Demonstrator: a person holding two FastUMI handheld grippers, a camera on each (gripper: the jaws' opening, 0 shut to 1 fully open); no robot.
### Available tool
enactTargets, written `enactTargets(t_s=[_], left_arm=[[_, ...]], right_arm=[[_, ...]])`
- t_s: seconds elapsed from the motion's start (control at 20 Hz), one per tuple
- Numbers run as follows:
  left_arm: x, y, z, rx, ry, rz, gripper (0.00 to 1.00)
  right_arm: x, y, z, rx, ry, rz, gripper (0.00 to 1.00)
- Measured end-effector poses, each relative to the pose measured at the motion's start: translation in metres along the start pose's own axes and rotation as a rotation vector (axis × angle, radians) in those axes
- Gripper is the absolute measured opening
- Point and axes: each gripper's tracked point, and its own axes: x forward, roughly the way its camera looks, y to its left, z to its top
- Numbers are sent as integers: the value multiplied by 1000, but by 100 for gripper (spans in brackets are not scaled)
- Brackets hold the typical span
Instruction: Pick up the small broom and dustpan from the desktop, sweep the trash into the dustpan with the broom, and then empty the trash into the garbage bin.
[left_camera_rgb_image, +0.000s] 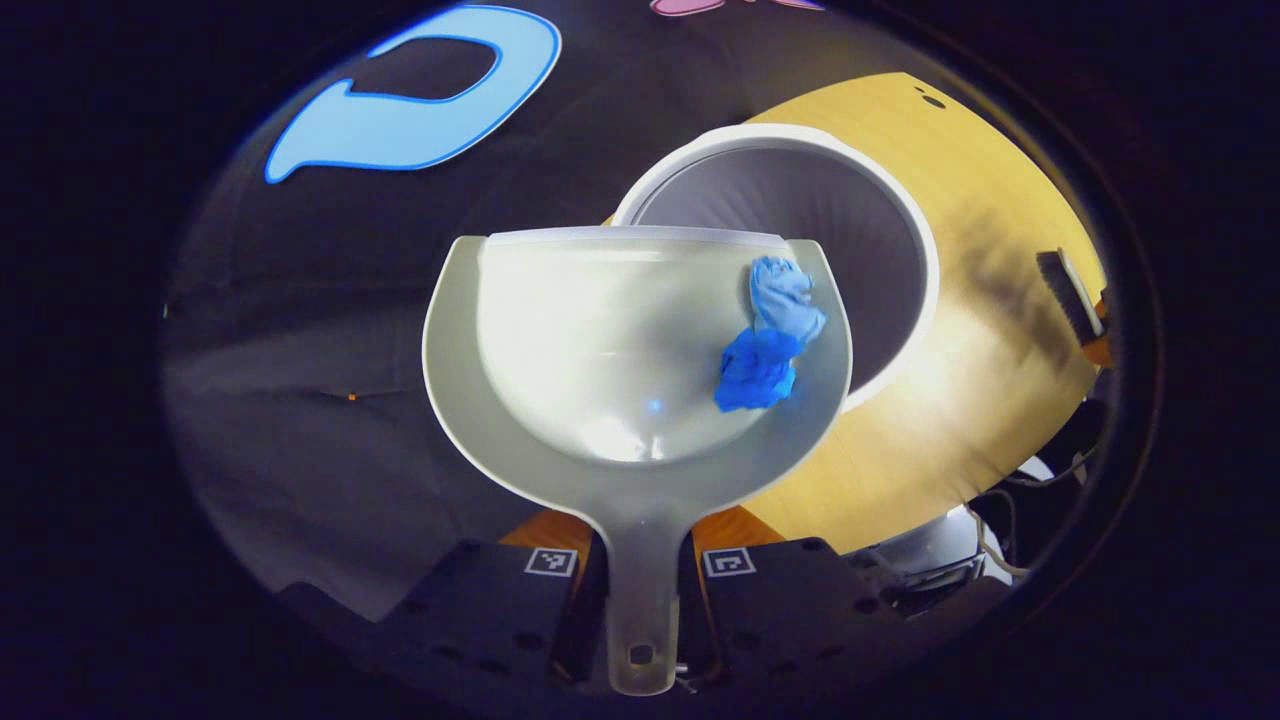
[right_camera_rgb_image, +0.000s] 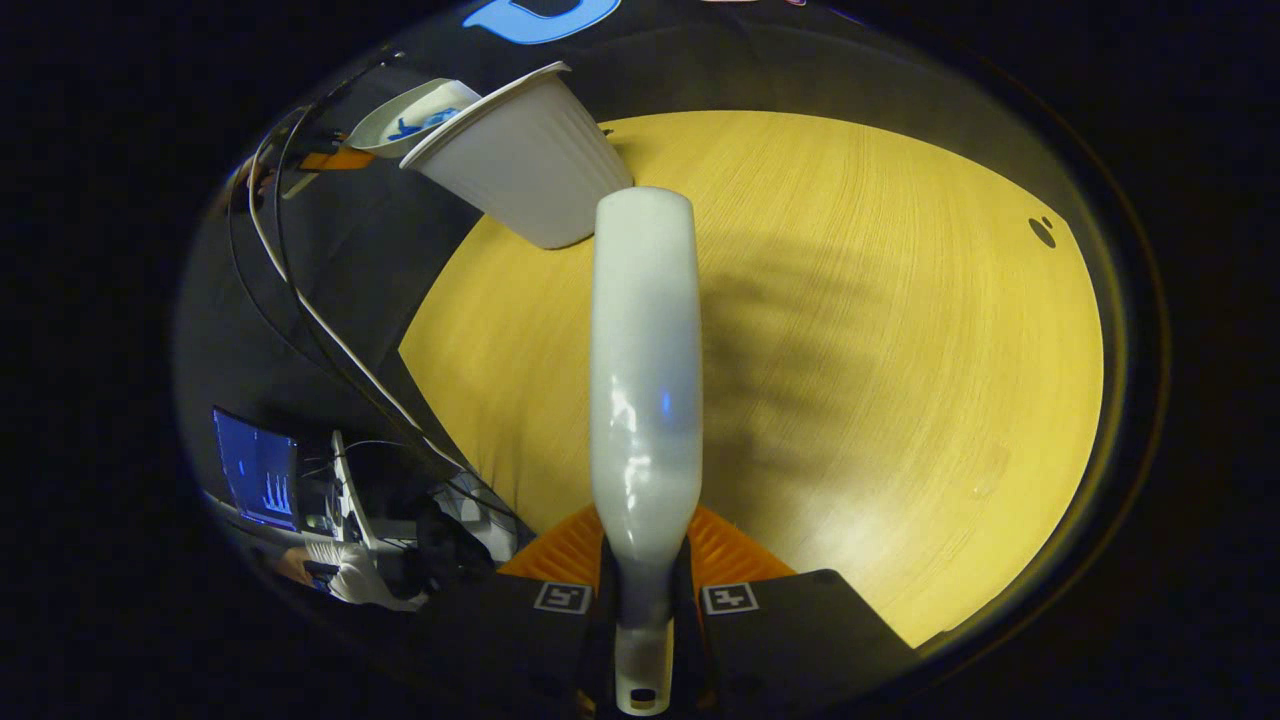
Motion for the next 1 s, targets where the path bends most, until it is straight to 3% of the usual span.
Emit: enactTargets(t_s=[0.15,0.35,0.4,0.65,0.85,0.9,1.0], left_arm=[[2,0,-1,64,32,2,30],[2,5,0,134,53,56,30],[2,5,-1,119,44,66,30],[3,-1,-4,-61,-83,25,30],[-16,-8,-1,-157,-285,18,29],[-21,-12,0,-190,-345,-2,29],[-12,-16,7,-239,-456,-84,29]], right_arm=[[2,-2,6,29,-20,4,22],[2,-4,13,79,-51,21,26],[2,-5,13,77,-54,16,30],[-7,-7,14,145,-84,22,22],[-16,-17,17,204,-116,-17,26],[-21,-18,16,216,-122,-24,30],[-31,-22,19,239,-156,-42,26]])
